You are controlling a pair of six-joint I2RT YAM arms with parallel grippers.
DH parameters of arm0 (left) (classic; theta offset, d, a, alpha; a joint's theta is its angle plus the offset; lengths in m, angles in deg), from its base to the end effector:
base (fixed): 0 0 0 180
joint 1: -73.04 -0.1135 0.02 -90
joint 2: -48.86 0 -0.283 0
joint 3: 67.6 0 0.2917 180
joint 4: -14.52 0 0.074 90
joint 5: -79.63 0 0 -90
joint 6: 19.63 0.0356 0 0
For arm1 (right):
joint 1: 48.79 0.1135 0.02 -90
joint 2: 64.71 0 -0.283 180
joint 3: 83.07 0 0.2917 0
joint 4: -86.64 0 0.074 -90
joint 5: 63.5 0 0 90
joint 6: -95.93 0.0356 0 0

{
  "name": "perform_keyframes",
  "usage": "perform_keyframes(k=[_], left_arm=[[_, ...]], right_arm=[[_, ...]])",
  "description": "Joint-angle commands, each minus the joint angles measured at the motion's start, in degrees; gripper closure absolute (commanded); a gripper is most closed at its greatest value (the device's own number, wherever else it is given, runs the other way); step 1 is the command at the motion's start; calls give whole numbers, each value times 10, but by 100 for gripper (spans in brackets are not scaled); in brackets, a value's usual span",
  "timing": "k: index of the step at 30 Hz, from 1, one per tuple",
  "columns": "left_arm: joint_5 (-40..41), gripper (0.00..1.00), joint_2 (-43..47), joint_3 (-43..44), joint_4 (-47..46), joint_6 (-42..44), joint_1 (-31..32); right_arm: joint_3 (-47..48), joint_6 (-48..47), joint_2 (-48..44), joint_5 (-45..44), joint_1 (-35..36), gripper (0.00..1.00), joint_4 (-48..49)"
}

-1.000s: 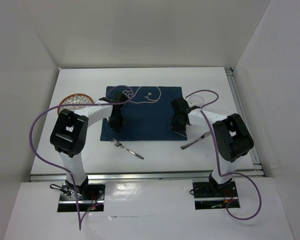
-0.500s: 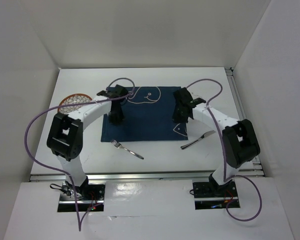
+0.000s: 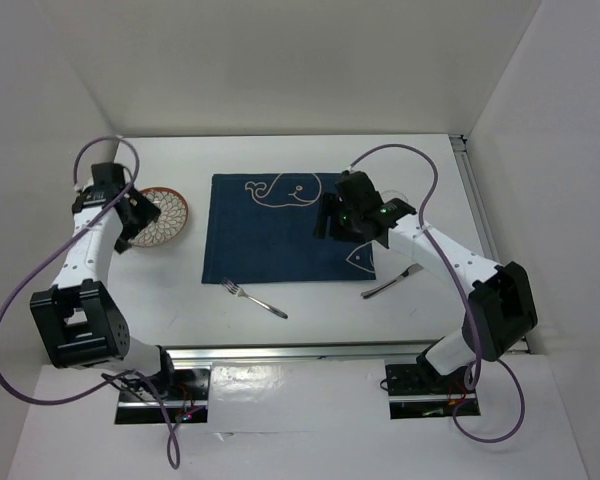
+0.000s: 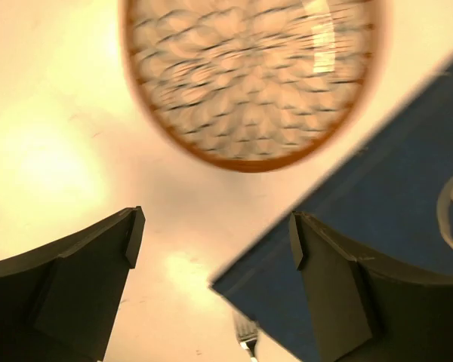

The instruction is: Set the dinner table for one person

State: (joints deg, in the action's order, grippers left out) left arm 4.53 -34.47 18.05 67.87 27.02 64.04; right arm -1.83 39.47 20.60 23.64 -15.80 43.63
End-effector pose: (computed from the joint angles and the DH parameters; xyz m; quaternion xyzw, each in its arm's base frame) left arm 0.3411 0.0633 0.3221 -0.4512 0.8198 0.0191 0.3521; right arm 0.3050 0.1959 0.2946 0.0136 0.9303 0.1812 0.3185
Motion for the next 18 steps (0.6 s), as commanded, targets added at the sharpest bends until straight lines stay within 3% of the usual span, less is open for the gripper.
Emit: perform_keyframes(k=[1, 6, 12, 18], left_arm=[[-128, 1, 26, -82, -51, 26, -67], [-272, 0, -16, -138, -118, 26, -184], [-278, 3, -61, -149, -197, 6, -202], [-291, 19, -122, -142, -236, -21, -202]], right_arm=[[-22, -4, -24, 18, 1, 22, 1], [-34, -4, -30, 24, 1, 22, 1], [-47, -4, -42, 24, 1, 22, -4], [-58, -4, -48, 24, 1, 22, -15]])
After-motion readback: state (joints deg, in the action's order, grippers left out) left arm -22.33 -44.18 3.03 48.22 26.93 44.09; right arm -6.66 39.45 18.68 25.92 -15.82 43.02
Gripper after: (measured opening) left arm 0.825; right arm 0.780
